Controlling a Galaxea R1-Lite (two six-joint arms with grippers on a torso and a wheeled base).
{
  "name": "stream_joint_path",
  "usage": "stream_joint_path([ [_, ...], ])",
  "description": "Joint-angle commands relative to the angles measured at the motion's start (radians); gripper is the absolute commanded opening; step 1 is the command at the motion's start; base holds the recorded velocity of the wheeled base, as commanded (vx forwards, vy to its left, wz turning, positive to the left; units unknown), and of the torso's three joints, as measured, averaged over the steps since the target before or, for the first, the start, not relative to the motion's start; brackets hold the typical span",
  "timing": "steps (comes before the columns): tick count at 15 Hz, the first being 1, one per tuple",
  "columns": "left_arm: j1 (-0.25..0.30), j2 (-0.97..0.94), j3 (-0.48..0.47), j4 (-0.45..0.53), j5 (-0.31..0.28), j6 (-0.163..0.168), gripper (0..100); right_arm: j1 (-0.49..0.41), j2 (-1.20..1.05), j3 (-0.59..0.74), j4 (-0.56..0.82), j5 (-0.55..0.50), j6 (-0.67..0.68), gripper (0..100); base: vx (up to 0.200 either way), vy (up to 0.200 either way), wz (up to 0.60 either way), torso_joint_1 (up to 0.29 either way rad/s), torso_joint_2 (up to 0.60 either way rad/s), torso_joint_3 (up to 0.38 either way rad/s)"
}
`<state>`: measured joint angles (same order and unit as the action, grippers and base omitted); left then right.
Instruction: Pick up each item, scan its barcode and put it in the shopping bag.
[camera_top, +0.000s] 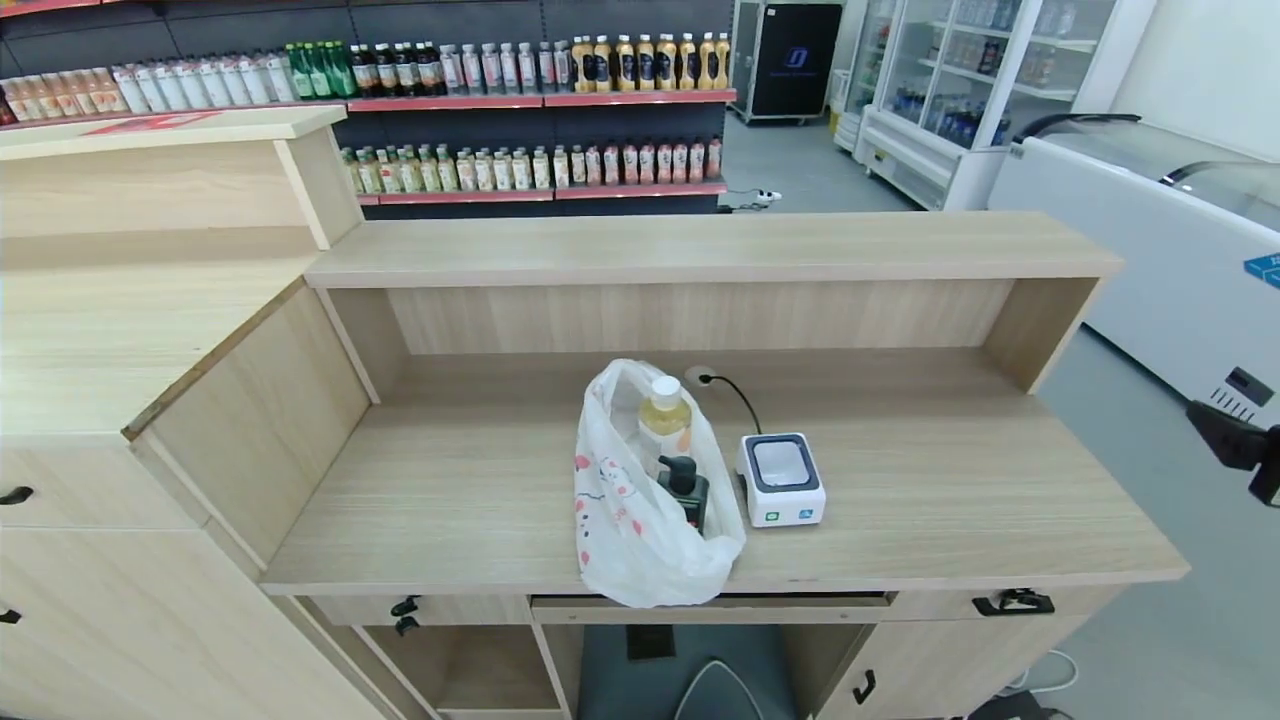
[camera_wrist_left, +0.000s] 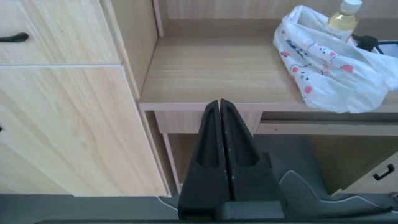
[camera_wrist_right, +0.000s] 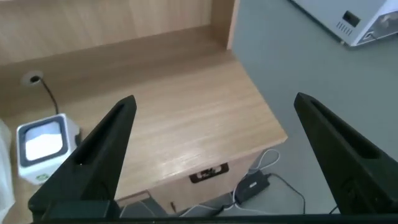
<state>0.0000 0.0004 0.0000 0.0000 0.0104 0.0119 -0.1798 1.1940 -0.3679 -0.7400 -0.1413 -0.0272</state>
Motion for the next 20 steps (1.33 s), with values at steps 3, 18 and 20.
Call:
stream_joint_path([
  [3, 0.0, 0.0, 0.0, 0.0, 0.0, 0.0, 0, 0.111, -0.352, 0.277, 0.062, -0.063, 0.012, 100, 0.0, 0.0, 0.0, 0.0, 0.0, 0.0],
  [18, 0.0, 0.0, 0.0, 0.0, 0.0, 0.0, 0, 0.192, -1.191, 0.368, 0.646, 0.02, 0.023, 100, 0.0, 0.0, 0.0, 0.0, 0.0, 0.0],
  [20, 0.0, 0.0, 0.0, 0.0, 0.0, 0.0, 0, 0.192, -1.191, 0.368, 0.646, 0.02, 0.021, 100, 0.0, 0.0, 0.0, 0.0, 0.0, 0.0],
])
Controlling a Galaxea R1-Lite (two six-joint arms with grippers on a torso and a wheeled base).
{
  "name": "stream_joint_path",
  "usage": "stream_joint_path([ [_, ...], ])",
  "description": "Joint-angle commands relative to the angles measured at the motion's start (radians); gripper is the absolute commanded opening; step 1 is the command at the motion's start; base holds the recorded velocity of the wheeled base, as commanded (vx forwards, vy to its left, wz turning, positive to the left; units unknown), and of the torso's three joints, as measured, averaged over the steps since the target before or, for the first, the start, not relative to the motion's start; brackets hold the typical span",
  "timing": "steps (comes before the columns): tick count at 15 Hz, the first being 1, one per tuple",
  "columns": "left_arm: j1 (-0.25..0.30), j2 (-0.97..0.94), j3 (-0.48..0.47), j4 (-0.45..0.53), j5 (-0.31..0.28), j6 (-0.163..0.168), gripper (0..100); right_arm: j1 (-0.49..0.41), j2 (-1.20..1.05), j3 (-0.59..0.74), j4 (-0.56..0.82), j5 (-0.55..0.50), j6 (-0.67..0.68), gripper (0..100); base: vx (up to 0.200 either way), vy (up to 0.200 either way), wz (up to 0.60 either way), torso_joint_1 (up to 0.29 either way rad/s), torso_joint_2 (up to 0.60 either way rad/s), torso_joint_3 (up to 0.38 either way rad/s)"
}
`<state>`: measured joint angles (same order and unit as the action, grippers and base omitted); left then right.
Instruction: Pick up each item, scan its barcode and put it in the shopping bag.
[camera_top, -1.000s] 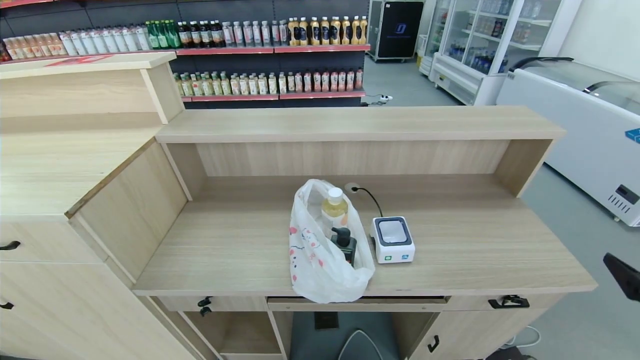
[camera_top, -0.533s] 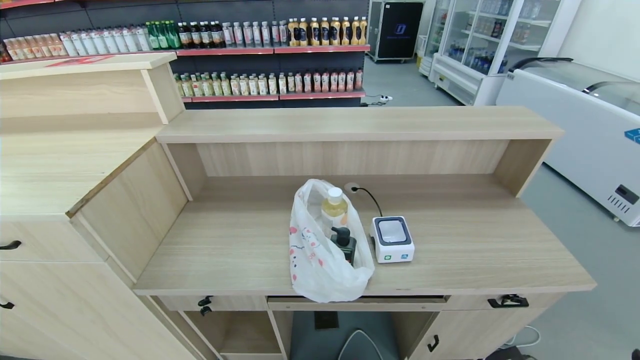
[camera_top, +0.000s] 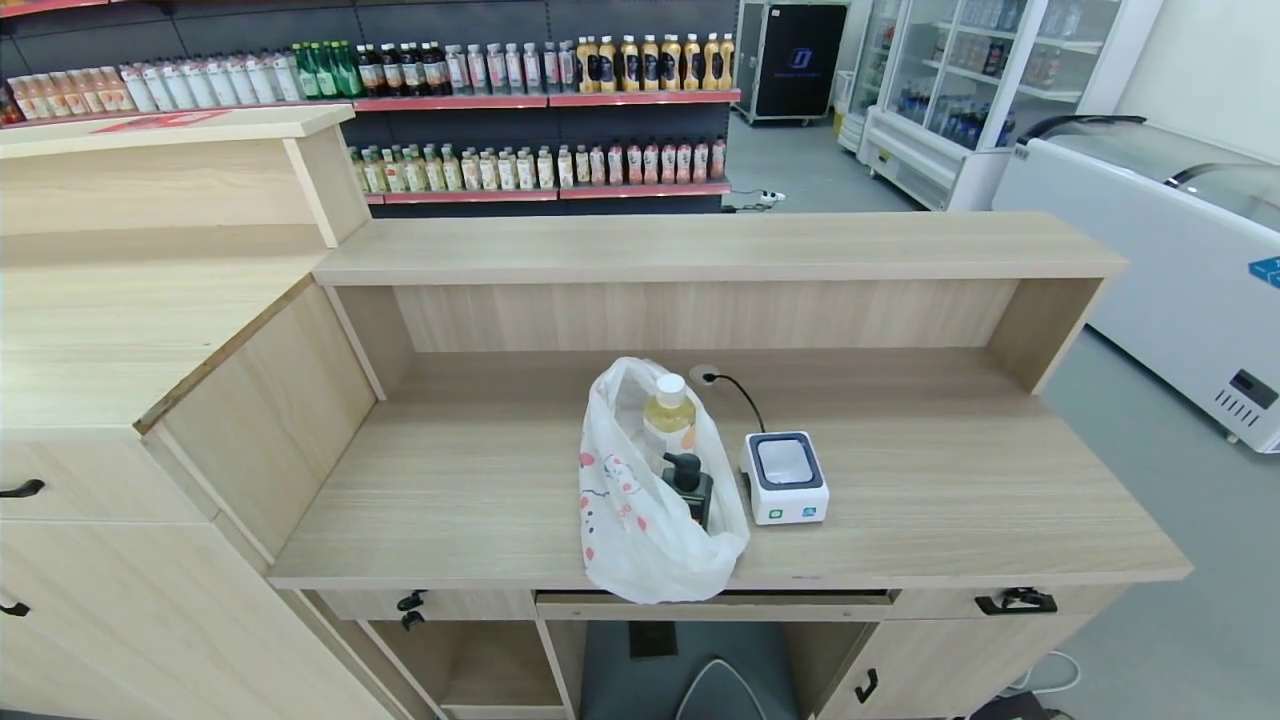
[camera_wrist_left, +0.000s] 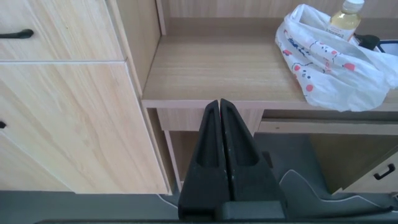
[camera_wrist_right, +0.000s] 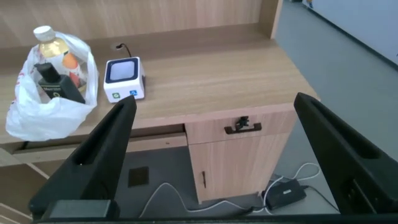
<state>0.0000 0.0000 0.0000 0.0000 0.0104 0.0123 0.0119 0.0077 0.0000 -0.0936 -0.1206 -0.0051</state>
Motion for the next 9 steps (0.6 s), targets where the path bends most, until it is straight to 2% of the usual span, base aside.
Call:
stream_joint_path([
  [1, 0.0, 0.0, 0.0, 0.0, 0.0, 0.0, 0, 0.0, -0.005, 0.0, 0.0, -0.001, -0.001, 100, 0.0, 0.0, 0.0, 0.0, 0.0, 0.0],
  [9, 0.0, 0.0, 0.0, 0.0, 0.0, 0.0, 0, 0.0, -0.005, 0.0, 0.0, -0.001, -0.001, 100, 0.0, 0.0, 0.0, 0.0, 0.0, 0.0],
])
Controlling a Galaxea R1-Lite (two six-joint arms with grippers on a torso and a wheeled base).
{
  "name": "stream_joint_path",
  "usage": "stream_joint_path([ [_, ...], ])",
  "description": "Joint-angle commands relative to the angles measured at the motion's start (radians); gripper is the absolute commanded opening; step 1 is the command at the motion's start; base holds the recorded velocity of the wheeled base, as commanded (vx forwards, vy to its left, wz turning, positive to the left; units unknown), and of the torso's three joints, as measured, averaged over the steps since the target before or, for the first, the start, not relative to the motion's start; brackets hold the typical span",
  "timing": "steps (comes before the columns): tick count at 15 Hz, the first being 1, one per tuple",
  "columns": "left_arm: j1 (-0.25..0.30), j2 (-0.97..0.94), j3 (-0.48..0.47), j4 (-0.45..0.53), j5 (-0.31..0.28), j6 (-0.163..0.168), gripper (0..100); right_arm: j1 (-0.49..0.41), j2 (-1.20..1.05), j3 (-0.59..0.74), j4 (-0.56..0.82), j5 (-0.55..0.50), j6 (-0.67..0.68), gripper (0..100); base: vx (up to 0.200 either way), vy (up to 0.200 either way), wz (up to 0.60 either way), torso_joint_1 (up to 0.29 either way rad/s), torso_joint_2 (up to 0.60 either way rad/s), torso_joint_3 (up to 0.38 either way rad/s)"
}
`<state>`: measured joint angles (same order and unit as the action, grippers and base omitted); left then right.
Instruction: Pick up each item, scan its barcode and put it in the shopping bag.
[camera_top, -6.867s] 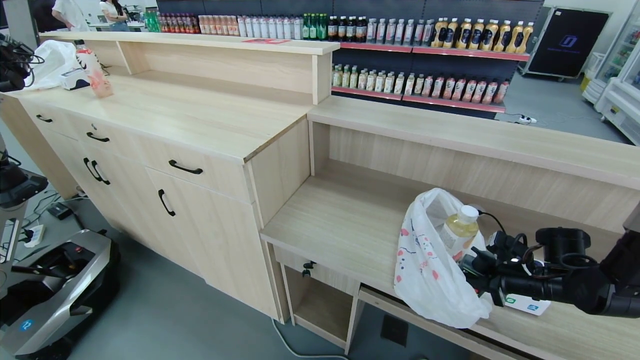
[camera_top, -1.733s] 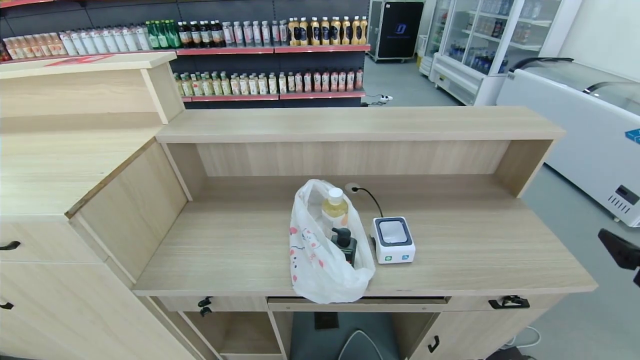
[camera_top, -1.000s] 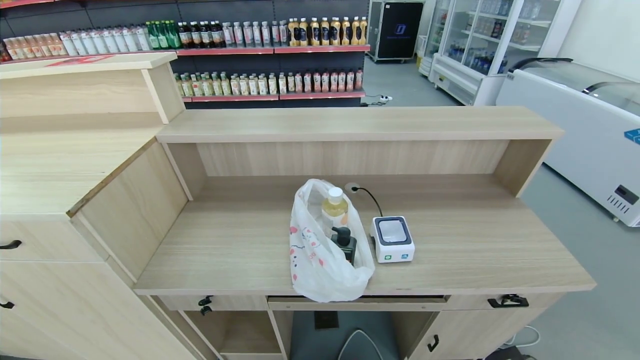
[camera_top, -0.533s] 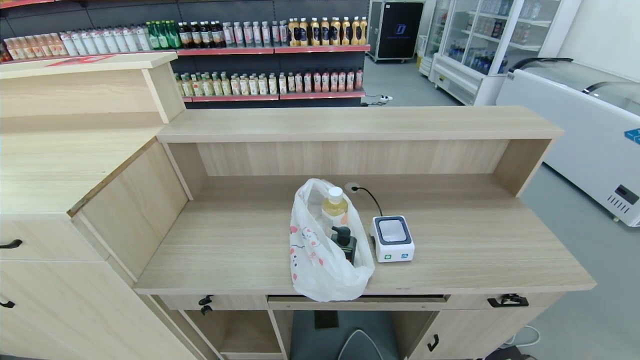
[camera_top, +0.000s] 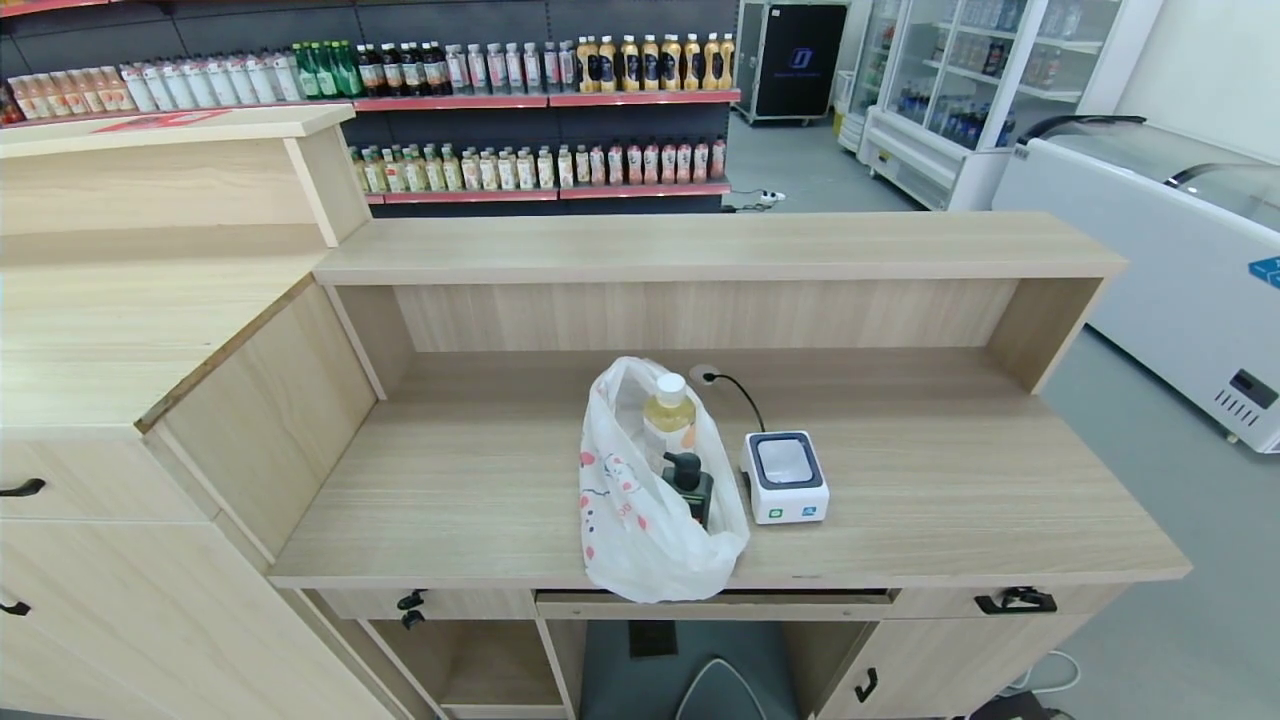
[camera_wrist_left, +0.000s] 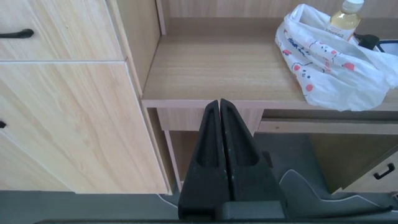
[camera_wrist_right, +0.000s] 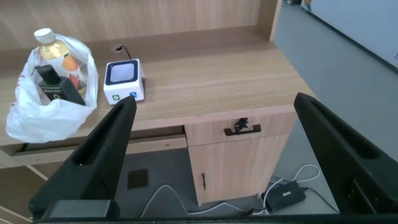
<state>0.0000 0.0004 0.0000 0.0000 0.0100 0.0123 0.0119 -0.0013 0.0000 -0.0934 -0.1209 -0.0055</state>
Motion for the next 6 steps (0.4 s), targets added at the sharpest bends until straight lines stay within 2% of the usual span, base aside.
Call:
stream_joint_path([
  [1, 0.0, 0.0, 0.0, 0.0, 0.001, 0.0, 0, 0.0, 0.004, 0.0, 0.0, 0.0, -0.001, 100, 0.0, 0.0, 0.0, 0.0, 0.0, 0.0],
  [6, 0.0, 0.0, 0.0, 0.0, 0.001, 0.0, 0, 0.0, 0.004, 0.0, 0.001, 0.0, -0.001, 100, 0.0, 0.0, 0.0, 0.0, 0.0, 0.0],
])
